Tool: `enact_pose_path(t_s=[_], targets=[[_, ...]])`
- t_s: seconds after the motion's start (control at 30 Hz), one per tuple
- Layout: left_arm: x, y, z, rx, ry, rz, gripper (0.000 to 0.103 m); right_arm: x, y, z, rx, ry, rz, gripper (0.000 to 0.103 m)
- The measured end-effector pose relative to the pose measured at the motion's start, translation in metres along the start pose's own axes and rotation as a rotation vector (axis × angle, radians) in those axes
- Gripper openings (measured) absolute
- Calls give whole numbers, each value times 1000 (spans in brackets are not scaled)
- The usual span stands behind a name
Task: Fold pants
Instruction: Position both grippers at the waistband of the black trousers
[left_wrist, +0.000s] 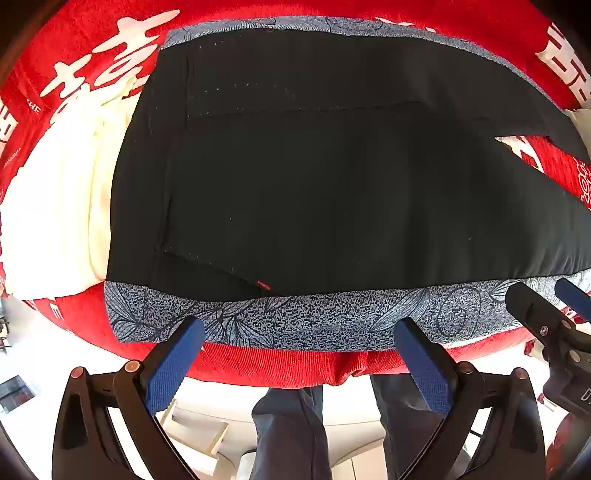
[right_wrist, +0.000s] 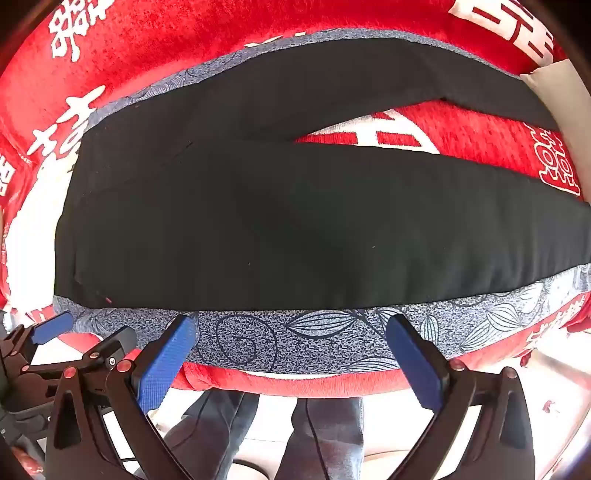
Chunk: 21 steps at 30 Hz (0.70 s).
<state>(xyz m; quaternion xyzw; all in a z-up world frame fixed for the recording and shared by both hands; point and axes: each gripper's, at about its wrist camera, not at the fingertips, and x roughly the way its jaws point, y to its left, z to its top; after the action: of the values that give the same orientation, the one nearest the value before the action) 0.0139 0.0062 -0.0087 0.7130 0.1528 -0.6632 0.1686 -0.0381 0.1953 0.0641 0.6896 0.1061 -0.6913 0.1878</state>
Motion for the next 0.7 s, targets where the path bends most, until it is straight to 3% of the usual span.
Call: enact_pose_path(t_s=[0.37, 0.57, 0.7], targets=[[4, -4, 2, -1, 0, 27, 103, -8, -6, 2, 5, 5, 13, 103], [0, -4, 7, -21, -7, 120, 103, -2, -22, 0, -11, -2, 5, 103], [-2, -7, 9, -23, -12, 98, 103, -1, -25, 0, -10, -10, 15, 103]])
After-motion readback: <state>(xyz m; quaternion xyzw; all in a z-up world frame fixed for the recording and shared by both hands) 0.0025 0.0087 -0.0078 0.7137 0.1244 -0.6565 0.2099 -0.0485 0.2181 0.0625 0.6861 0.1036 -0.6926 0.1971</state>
